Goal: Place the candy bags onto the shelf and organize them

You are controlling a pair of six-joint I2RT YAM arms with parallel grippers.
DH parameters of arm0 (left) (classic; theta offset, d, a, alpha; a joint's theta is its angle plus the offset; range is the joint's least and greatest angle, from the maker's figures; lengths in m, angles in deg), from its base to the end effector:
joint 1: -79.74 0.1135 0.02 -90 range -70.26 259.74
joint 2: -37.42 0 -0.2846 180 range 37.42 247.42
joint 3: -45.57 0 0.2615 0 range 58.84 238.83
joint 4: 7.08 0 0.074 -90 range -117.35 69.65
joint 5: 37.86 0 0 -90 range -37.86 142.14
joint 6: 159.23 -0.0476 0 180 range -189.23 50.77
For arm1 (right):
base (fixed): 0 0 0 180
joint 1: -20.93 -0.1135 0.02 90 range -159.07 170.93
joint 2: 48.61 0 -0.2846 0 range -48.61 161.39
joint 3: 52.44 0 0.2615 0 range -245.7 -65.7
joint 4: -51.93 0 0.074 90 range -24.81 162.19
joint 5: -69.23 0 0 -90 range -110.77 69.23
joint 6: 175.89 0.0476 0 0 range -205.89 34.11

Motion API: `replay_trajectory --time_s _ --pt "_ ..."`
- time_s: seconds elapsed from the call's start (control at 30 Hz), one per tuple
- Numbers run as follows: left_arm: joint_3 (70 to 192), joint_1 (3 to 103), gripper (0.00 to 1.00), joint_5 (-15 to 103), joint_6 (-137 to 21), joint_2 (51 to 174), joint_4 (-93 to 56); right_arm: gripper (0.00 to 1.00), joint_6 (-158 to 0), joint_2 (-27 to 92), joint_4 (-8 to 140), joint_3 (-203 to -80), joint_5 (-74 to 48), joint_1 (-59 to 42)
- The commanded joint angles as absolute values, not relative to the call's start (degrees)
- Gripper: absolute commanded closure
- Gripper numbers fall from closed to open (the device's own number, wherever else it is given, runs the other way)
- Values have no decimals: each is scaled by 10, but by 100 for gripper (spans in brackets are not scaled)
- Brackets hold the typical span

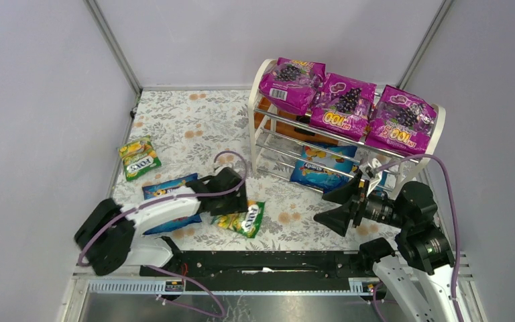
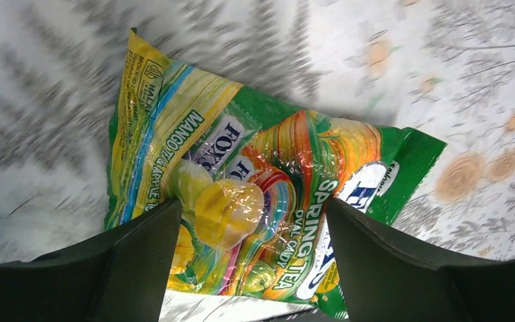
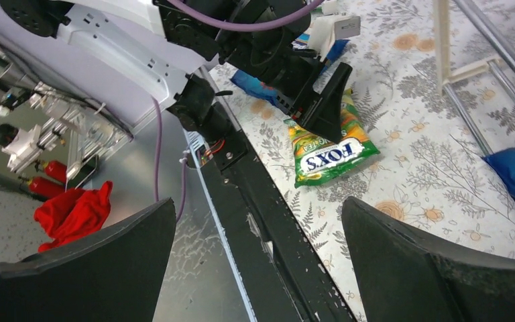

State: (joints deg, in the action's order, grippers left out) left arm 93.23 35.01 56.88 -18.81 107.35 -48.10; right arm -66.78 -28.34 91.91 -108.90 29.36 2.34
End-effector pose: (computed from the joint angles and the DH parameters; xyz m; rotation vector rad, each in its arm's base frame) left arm 0.1583 -0.1513 0.1732 -0.1628 2.7342 -0.4035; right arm 0.0531 0.0564 0.3596 -0.6972 1.6125 1.1990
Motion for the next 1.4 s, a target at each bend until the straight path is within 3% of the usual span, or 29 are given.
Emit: replay_trajectory --time_s 0.0,0.17,0.27,0.5,0.6,0.8,1.13,1.37 --pt "1015 302 18 603 -233 1185 -381 0 -644 -266 916 -1077 250 24" --pt "1088 239 14 667 -294 1221 -376 1 -561 -238 883 -1013 256 25" --pt "1062 234 2 698 -285 1160 -371 0 -574 -232 902 -1004 237 24" --pt "984 234 2 640 -102 999 -461 0 -598 -203 889 -997 243 23" --pt "923 234 7 593 65 948 -471 0 -593 -208 862 -995 241 23" --pt "822 232 21 562 267 914 -319 0 -575 -223 830 -994 242 23" --pt "774 229 30 583 338 1061 -134 0 -590 -231 857 -997 232 23" --pt "751 229 57 659 320 1057 -143 0 -604 -219 866 -998 225 23"
